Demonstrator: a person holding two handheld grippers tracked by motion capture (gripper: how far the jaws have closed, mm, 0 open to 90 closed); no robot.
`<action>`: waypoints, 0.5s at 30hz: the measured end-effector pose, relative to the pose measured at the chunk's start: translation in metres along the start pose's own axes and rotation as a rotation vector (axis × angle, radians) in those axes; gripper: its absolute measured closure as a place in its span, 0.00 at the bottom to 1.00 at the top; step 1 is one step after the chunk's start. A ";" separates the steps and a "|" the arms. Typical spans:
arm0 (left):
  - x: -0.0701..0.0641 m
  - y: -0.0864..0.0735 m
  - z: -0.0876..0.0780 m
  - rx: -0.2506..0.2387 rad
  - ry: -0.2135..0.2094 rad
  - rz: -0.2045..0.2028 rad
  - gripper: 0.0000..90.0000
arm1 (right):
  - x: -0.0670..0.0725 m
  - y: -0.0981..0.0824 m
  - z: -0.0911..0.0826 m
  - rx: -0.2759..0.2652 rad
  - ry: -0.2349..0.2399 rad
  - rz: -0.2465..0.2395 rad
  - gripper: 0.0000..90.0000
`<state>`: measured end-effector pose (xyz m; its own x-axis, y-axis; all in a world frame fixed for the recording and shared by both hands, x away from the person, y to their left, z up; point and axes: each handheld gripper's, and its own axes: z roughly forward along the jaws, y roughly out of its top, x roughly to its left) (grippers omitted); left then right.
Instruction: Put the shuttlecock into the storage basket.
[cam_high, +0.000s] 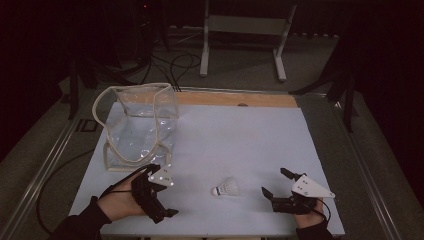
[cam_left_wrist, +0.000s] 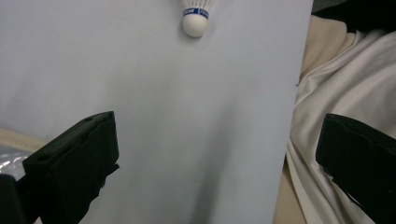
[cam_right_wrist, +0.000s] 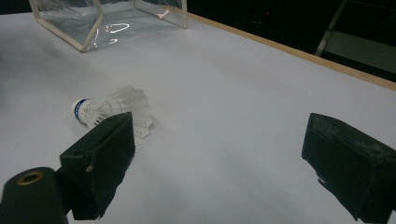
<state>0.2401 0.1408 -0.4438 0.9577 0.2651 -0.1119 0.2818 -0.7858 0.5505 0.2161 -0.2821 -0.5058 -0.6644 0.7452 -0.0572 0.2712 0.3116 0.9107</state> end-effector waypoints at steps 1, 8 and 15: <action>0.000 0.002 0.000 0.004 0.004 0.005 0.01 | 0.000 0.000 0.000 0.001 0.000 0.001 0.11; 0.001 0.009 0.003 -0.012 -0.005 0.013 0.01 | 0.000 0.000 0.000 0.001 0.002 0.004 0.11; 0.001 0.016 0.008 -0.013 -0.016 0.015 0.01 | 0.000 0.000 0.000 0.004 0.003 0.007 0.11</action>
<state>0.2463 0.1238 -0.4414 0.9626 0.2444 -0.1172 0.2672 -0.7821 0.5630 0.2162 -0.2818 -0.5064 -0.6647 0.7454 -0.0495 0.2787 0.3089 0.9094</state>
